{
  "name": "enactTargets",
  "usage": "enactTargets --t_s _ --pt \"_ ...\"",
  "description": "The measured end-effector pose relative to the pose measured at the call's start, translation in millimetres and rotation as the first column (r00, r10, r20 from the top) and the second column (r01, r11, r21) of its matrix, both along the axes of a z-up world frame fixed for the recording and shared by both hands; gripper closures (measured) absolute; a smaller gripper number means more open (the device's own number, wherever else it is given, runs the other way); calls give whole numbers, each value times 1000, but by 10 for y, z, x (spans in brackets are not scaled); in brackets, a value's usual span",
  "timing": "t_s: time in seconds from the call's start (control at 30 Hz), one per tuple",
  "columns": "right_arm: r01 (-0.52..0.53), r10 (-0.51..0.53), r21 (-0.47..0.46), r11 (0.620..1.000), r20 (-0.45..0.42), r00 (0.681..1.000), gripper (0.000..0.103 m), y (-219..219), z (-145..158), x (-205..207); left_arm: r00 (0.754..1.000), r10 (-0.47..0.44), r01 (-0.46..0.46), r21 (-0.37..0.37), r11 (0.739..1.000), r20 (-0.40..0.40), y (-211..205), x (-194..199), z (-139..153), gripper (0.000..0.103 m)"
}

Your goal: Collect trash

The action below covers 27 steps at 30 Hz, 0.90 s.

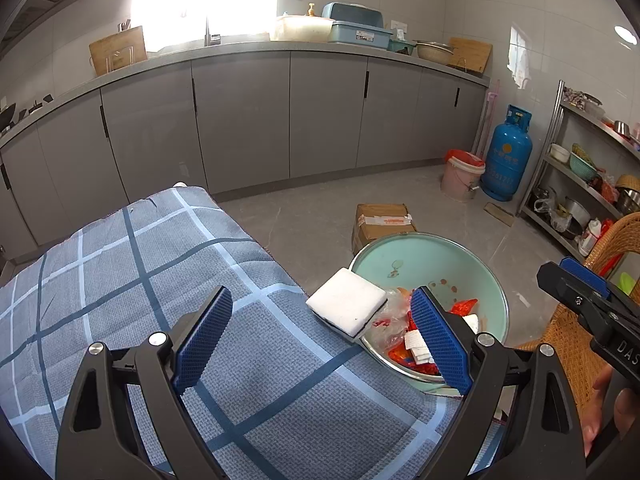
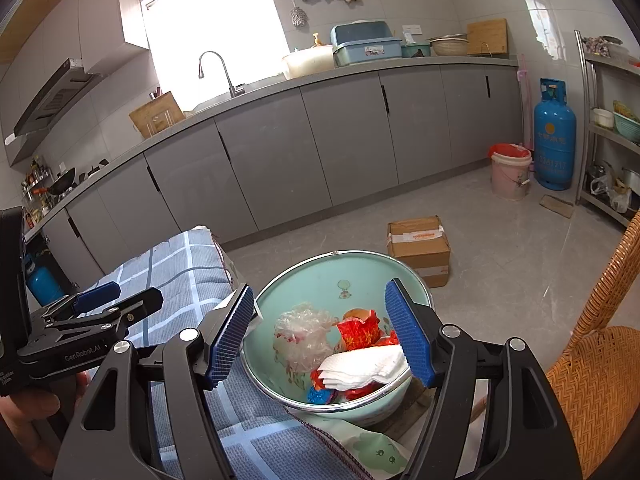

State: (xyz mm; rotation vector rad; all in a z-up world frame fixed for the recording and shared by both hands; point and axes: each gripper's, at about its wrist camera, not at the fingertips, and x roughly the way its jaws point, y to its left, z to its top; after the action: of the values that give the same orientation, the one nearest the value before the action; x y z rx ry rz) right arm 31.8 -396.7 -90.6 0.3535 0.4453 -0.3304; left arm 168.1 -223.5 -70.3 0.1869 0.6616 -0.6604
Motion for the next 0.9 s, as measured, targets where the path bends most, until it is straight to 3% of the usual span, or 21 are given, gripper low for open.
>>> enactTargets --t_s 0.9 --pt "-3 3 -7 1000 8 1000 33 11 17 8 1000 20 -20 15 1000 1 18 25 0 6"
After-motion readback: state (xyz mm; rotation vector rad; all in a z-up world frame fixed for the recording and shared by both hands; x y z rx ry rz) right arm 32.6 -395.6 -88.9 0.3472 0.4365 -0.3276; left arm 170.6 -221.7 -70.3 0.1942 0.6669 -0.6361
